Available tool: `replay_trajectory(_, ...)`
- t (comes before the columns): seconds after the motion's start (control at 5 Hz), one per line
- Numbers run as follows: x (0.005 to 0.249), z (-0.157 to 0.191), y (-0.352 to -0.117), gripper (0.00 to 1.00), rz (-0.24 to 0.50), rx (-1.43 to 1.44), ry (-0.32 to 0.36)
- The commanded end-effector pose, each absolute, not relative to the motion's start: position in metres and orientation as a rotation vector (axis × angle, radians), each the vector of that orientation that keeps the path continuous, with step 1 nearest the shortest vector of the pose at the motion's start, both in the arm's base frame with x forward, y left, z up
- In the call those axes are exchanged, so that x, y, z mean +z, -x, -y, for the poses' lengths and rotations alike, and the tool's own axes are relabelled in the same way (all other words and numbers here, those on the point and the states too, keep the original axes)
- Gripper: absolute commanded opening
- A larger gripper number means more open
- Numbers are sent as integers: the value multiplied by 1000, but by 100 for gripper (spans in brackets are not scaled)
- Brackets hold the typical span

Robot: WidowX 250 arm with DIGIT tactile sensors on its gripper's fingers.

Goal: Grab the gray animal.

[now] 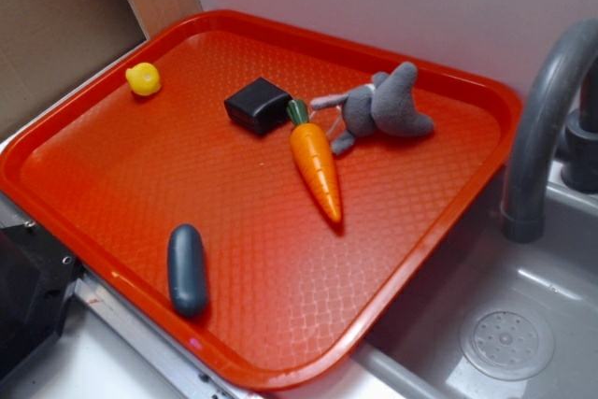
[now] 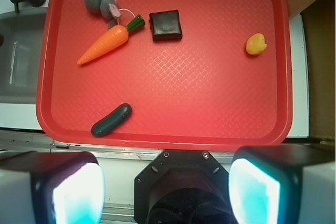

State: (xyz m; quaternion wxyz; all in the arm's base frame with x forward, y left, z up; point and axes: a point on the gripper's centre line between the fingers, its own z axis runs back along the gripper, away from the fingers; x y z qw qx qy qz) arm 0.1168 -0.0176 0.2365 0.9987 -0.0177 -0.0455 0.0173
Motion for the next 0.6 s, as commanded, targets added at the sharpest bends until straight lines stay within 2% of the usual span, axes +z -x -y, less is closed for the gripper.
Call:
replay_trajectory(0.0, 236, 18, -117, 100, 91, 35, 35)
replay_trajectory(0.2, 211, 23, -151, 100, 190, -207, 40)
replay_trajectory(0.4, 197, 25, -177, 100, 274, -339, 40)
